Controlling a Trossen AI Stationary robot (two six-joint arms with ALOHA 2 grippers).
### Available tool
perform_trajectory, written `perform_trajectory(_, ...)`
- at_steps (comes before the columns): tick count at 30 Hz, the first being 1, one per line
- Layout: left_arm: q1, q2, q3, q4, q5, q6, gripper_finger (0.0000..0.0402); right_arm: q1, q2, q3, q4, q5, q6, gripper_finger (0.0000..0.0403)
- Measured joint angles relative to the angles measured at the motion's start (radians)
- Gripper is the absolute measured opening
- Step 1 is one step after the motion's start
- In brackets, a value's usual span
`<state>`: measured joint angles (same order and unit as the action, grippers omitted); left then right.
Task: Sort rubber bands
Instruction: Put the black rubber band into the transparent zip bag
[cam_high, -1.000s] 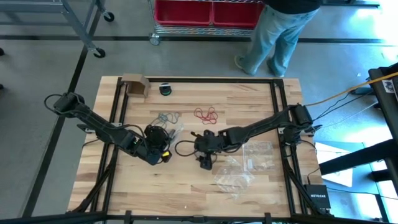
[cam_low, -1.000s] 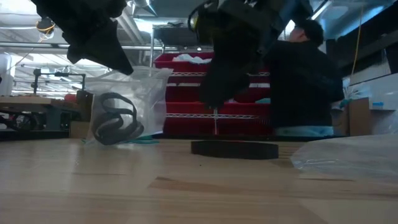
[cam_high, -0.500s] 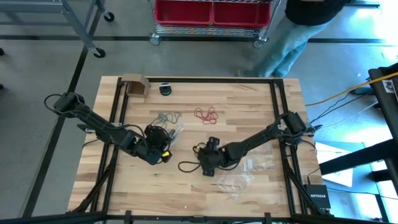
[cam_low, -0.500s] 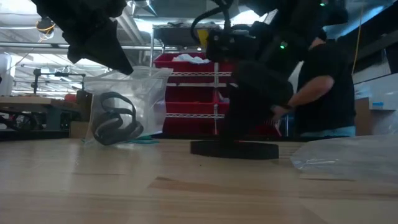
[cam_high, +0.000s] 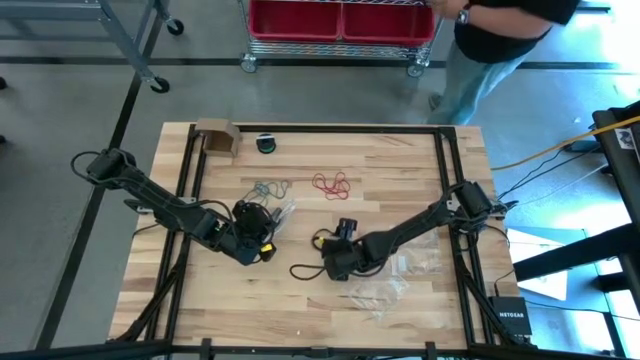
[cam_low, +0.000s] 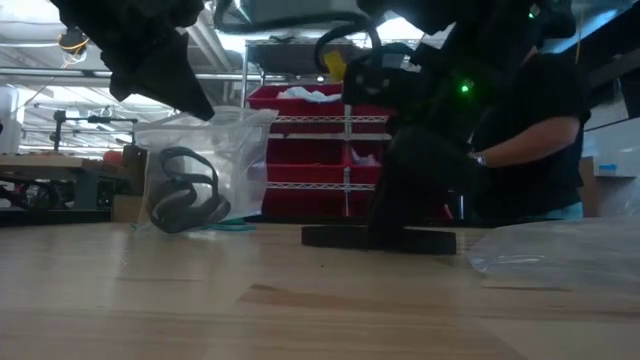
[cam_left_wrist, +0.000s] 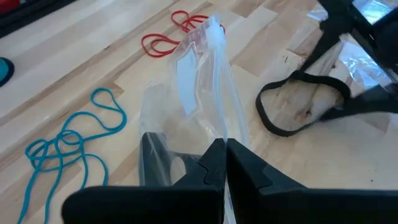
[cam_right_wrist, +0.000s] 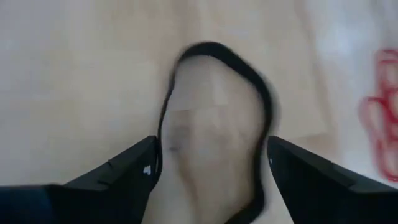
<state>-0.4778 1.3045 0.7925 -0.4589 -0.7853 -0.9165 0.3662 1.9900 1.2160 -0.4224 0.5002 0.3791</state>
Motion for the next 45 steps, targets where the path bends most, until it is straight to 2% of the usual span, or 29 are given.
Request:
perform_trajectory(3,-0.002,0.0,0.0,-0.001,0.0,0.0,0.0,-0.008,0.0,0.0,-0.03,0.038,0.0,0.0293)
perform_trajectory(7,-0.002,0.0,0.0,0.0,0.0,0.001,0.0,-0.038,0.0,0.0,-0.062,0.016,0.007,0.0293)
perform_trajectory(17,-0.002,0.0,0.0,0.0,0.0,0.008,0.0,-0.152,0.013,0.005,-0.046,-0.244,0.003,0.0283)
perform_trajectory(21,-0.002,0.0,0.0,0.0,0.002,0.008,0.0,-0.173,0.024,0.005,-0.032,-0.317,0.009,0.0224)
perform_trajectory(28,-0.002,0.0,0.0,0.0,0.004,0.008,0.0,-0.167,0.028,0.003,0.028,-0.326,0.01,0.0036)
perform_trajectory(29,-0.002,0.0,0.0,0.001,0.004,0.008,0.0,-0.167,0.029,0.003,0.033,-0.324,0.012,0.0018)
perform_trajectory(35,-0.002,0.0,0.0,0.002,0.013,0.008,0.0,-0.151,0.005,-0.002,0.056,-0.301,0.006,0.0007)
perform_trajectory(40,-0.002,-0.013,0.0,0.008,0.029,0.007,0.0,-0.129,-0.105,-0.004,0.073,-0.278,-0.039,0.0004)
perform_trajectory(45,-0.002,-0.047,0.0,0.034,0.121,0.008,0.0,-0.125,-0.19,-0.003,0.212,-0.286,-0.137,0.0002)
